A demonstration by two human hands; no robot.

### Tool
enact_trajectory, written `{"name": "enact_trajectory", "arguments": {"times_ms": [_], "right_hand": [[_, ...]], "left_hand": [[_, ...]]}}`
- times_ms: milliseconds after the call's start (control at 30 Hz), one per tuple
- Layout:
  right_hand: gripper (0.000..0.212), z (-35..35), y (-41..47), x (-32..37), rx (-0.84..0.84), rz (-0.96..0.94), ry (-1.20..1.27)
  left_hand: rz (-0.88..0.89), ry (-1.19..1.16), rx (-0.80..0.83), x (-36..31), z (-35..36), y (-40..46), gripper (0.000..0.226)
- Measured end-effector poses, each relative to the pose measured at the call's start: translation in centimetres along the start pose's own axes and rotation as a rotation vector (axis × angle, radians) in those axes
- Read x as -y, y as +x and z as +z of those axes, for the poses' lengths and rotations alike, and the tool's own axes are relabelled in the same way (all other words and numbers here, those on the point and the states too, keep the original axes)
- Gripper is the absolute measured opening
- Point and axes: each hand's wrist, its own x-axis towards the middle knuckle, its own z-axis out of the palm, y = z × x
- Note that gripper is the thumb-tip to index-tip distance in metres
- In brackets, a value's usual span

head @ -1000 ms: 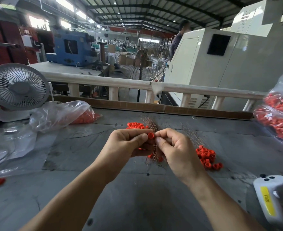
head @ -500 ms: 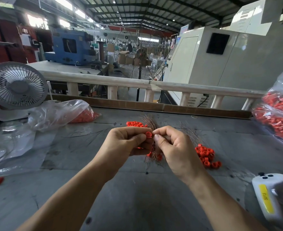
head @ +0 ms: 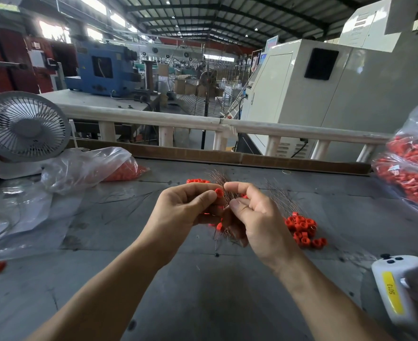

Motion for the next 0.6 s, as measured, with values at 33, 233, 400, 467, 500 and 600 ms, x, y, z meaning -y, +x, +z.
{"name": "enact_trajectory", "arguments": {"times_ms": [33,233,400,467,500,600], "right_hand": [[0.025,-0.04,0.05,-0.06,-0.006,0.001,-0.008],[0.024,-0.12,0.17,-0.33,0.018,0.021,-0.01],[0.023,-0.22,0.16,-0.44,0.045,0.033,-0.028],[0.023,-0.3,0.17,-0.47,0.058,0.035,-0.032],[0.023,-0.34,0.22,-0.51,0.058,0.036,-0.043],[0.022,-0.95,0.57,-0.6,-0.044,0.047,-0.126]], "left_hand": [[0.005,0.01,0.003,-0.02,-0.02,0.0,0.017],[-0.009,0.004,0.02,-0.05,0.02,-0.06,0.023],[-0.013,-0.025,0.029,0.12,-0.08,0.05,0.021],[-0.017,-0.046,0.024,0.26,-0.17,0.17,0.017],[-0.02,-0.052,0.014,0.36,-0.21,0.24,0.017],[-0.031,-0.069,-0.025,0.52,-0.39,0.37,0.013]]}}
